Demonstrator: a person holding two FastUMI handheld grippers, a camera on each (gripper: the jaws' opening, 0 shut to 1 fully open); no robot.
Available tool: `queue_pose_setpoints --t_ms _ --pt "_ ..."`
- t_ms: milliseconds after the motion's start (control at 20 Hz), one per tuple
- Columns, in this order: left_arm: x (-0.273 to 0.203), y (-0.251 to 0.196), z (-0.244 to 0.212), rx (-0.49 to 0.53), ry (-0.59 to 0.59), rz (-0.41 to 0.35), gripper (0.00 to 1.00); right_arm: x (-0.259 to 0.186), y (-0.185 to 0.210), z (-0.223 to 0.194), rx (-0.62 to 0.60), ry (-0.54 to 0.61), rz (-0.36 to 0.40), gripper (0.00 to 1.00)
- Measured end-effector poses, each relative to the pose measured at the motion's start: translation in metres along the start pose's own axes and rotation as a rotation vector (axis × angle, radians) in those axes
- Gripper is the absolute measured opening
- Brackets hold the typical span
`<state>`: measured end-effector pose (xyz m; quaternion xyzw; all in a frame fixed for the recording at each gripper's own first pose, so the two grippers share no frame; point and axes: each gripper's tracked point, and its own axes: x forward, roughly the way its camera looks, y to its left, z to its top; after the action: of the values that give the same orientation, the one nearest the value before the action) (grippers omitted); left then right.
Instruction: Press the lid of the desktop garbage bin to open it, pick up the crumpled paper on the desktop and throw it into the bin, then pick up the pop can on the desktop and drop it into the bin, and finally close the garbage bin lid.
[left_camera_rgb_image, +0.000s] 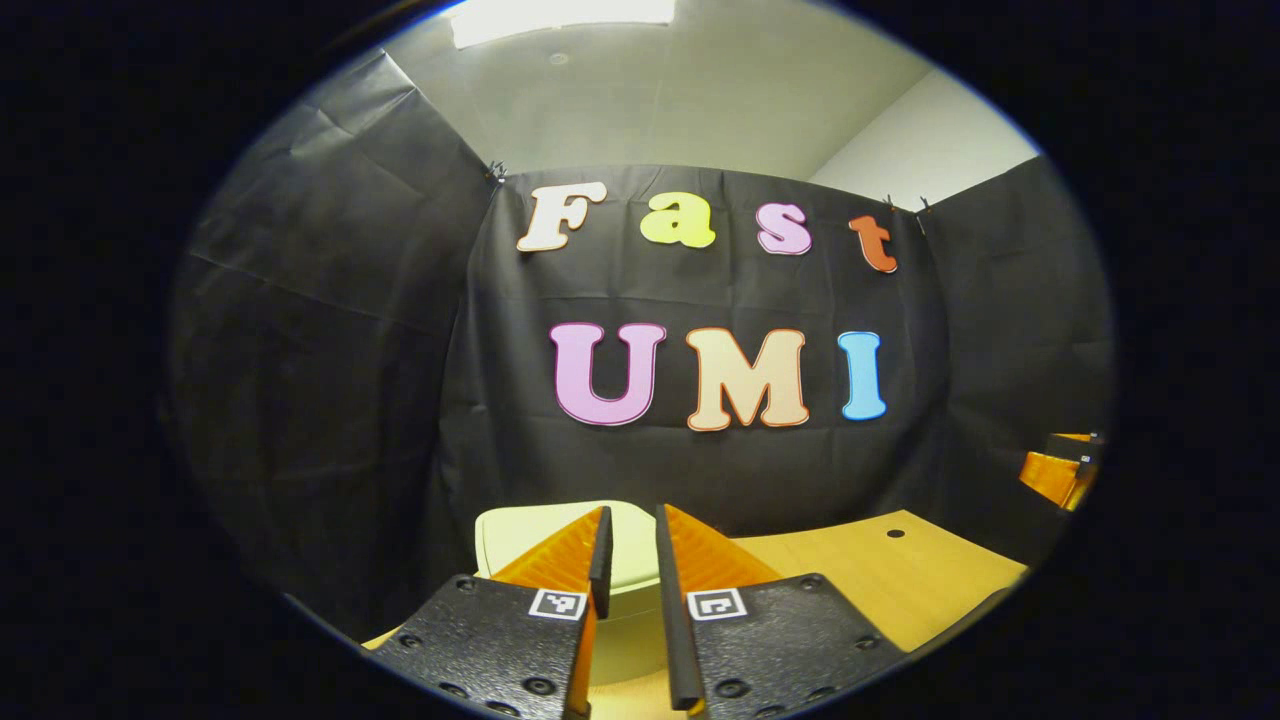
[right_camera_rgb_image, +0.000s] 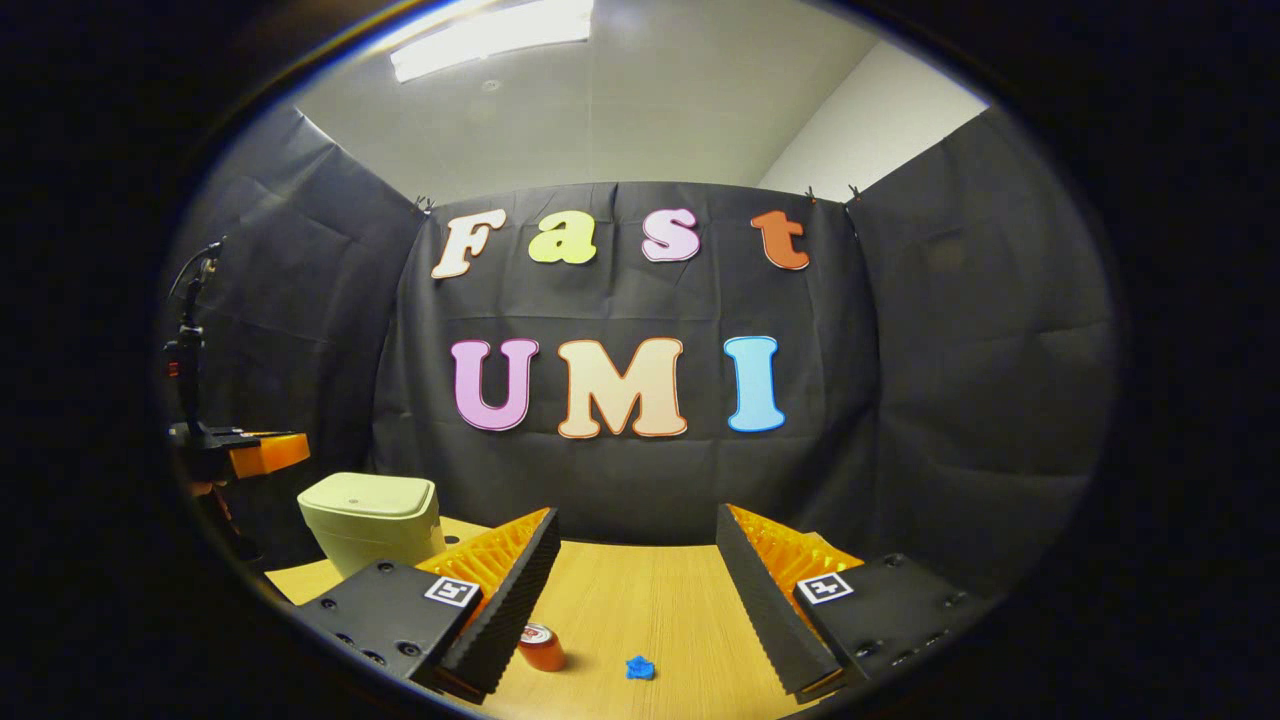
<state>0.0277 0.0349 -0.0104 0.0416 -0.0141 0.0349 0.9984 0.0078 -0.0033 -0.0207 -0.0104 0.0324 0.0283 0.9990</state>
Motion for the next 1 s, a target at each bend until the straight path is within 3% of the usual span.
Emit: queue_pose_setpoints --t_ms 50,100,150,1000 --pt "0.004 0.006 -0.004 -0.004 0.008 0.019 0.1 -0.003 0.0 -0.001 0.002 -0.004 -0.005 0.99" --pt "0.008 0.011 -0.008 -0.006 0.016 0.032 0.09 -0.003 -0.001 -0.004 0.003 -0.002 -0.011 1.0" --pt "0.013 0.014 -0.011 -0.003 0.022 0.036 0.0 -0.005 0.0 -0.009 0.002 0.011 -0.014 0.99" --pt "0.074 0.045 -0.096 0.046 0.159 0.064 0.0 -0.002 -0.023 -0.038 0.001 0.077 -0.122 0.99"
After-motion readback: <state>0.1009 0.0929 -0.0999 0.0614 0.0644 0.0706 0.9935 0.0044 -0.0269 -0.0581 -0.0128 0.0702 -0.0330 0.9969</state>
